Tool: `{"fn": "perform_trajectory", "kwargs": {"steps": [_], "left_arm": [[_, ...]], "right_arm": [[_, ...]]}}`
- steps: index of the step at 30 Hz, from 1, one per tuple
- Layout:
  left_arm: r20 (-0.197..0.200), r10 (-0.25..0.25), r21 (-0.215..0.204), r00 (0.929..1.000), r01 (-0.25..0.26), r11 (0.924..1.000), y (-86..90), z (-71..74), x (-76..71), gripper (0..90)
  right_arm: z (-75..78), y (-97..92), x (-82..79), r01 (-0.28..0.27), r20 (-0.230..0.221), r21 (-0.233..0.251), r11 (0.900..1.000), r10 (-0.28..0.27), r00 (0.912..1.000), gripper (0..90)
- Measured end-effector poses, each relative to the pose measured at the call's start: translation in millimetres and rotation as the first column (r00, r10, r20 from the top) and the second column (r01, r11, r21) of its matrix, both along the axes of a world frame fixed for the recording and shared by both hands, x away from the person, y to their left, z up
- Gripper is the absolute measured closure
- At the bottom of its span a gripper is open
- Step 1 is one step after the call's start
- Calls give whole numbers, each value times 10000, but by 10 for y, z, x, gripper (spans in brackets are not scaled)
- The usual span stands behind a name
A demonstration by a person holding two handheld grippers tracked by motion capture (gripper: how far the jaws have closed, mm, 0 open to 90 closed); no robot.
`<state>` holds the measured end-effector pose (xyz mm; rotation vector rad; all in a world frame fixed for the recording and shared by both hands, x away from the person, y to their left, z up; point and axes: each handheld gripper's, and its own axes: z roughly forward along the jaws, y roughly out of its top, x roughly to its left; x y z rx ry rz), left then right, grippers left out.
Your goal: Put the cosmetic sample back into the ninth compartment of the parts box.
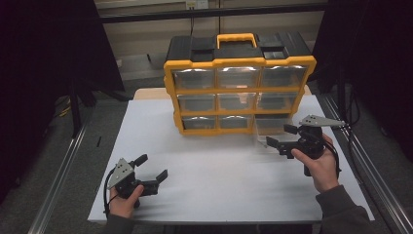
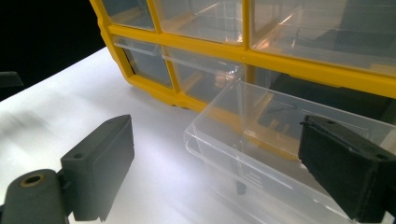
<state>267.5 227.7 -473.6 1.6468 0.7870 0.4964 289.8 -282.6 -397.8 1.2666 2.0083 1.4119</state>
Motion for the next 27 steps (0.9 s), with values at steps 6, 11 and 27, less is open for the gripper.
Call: {"fn": "perform_trajectory", "kwargs": {"steps": [6,11,27], "left_arm": [[2,8,-19,10000,-8,10000,-1,0,-2,26],[-20,-51,-16,10000,51,10000,-10,-2,-3,26],[2,-16,13,10000,16,10000,-9,-2,-5,26]], "right_arm": [[-44,-47,-80,13,176,93,10000,-14,9998,93],[-78,-81,-134,52,274,158,9999,-56,9996,92],[-253,-197,-309,312,516,223,9993,-323,9981,70]]}}
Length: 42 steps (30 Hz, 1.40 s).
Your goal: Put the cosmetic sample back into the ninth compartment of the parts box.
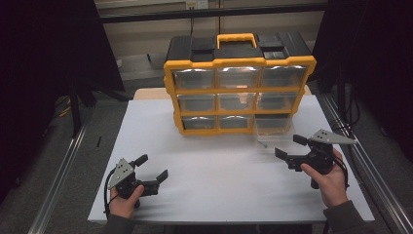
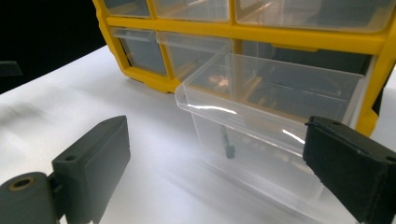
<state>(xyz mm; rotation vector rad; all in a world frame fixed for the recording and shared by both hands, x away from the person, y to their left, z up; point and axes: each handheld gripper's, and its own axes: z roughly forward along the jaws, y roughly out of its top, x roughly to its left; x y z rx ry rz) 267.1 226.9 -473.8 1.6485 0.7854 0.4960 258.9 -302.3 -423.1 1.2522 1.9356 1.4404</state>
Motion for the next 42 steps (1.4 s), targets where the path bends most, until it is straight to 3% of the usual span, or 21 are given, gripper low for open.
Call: {"fn": "perform_trajectory", "kwargs": {"steps": [23,42], "left_arm": [[19,4,21,10000,-4,10000,3,3,-1,26],[49,-43,40,10000,43,10000,9,7,0,26]], "right_arm": [[-237,-195,-232,405,216,0,9992,-405,9989,61],[-362,-202,-370,492,542,-98,9987,-486,9973,50]]}}
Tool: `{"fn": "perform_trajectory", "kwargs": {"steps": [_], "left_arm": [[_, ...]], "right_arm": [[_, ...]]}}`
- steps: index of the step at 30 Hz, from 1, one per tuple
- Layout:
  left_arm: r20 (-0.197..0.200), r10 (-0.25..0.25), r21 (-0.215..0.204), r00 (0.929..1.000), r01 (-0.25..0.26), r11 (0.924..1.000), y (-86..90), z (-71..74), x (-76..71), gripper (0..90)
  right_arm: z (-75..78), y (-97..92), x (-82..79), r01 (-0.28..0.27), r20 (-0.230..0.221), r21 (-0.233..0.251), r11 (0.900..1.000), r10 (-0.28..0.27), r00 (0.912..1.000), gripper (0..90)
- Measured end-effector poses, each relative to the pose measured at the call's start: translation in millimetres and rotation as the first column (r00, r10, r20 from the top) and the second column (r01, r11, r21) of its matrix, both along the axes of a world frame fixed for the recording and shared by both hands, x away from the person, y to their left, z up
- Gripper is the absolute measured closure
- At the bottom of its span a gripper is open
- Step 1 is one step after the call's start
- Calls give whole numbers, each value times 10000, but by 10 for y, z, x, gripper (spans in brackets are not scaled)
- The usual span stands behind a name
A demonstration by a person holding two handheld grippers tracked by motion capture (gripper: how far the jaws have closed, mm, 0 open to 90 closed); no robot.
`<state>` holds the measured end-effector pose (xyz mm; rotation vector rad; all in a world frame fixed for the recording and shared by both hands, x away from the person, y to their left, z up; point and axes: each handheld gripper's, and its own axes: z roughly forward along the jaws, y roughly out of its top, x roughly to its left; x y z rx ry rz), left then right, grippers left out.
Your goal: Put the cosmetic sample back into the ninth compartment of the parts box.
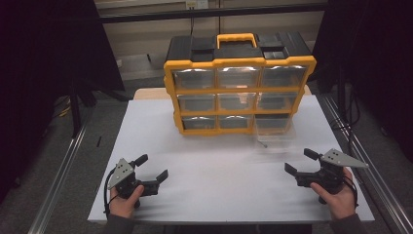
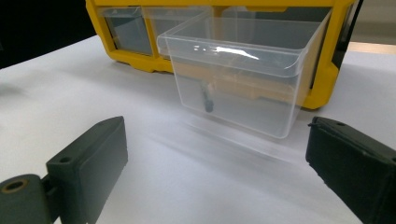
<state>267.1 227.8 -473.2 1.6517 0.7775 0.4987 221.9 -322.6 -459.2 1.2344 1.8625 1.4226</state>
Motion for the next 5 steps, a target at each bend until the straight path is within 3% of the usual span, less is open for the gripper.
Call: {"fn": "perform_trajectory", "kwargs": {"steps": [5], "left_arm": [[25,-22,-3,10000,22,10000,0,2,5,26]], "right_arm": [[-57,3,-25,3,150,-153,9999,-1,9999,47]]}}
